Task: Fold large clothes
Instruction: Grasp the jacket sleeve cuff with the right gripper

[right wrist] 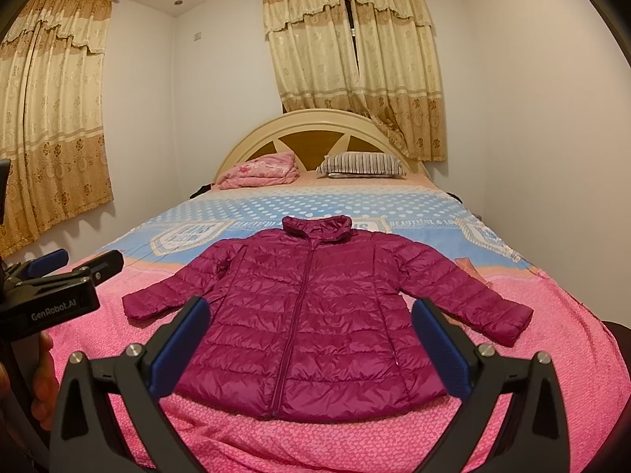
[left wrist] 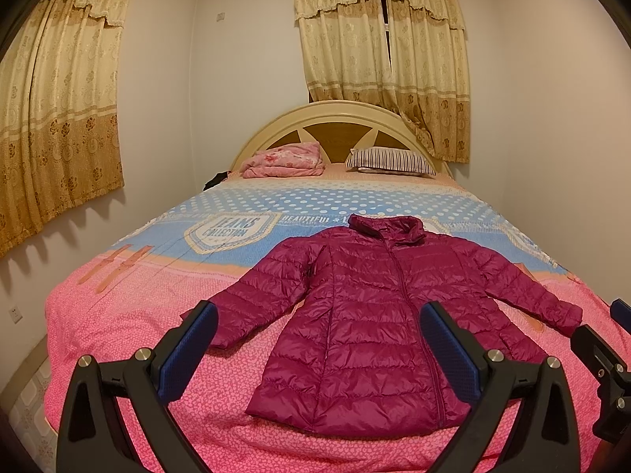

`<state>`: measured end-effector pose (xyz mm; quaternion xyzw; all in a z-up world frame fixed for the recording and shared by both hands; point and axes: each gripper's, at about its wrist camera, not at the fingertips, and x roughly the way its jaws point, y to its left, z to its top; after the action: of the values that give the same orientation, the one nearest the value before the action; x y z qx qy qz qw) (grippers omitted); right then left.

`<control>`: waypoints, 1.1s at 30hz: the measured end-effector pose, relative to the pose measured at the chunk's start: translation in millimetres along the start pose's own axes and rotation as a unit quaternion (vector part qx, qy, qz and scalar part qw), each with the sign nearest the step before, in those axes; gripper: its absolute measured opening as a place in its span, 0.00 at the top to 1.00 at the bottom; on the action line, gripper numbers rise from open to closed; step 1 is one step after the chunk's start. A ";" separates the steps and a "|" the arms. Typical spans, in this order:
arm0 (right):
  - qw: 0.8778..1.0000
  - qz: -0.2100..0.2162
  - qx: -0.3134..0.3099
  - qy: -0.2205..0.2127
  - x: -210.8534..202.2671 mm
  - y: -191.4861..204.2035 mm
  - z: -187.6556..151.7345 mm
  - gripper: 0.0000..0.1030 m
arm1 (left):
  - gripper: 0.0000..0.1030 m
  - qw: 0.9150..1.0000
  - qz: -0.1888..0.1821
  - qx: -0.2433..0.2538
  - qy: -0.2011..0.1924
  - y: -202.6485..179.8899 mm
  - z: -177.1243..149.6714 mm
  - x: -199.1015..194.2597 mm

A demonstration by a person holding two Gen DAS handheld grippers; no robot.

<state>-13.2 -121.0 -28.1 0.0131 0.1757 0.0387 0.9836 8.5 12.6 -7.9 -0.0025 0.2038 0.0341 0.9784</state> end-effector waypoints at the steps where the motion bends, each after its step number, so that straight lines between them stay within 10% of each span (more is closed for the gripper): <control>1: 1.000 0.000 0.001 0.002 0.9 0.3 -0.9 0.00 | 0.01 1.000 -0.001 0.001 0.001 -0.2 -0.5 1.1; 17: 0.990 -0.046 0.103 0.086 74.6 -96.2 -36.5 0.00 | 0.01 0.999 0.019 0.033 0.037 -12.2 -19.2 88.7; 33: 0.946 -0.159 0.234 0.157 137.3 -256.6 -56.8 0.07 | 0.01 0.993 0.025 0.074 0.090 -50.5 -17.7 215.5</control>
<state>113.8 -365.0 -138.8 0.2081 0.3319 -0.1592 0.9062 202.0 -23.9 -110.6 0.0717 0.2929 0.0429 0.9525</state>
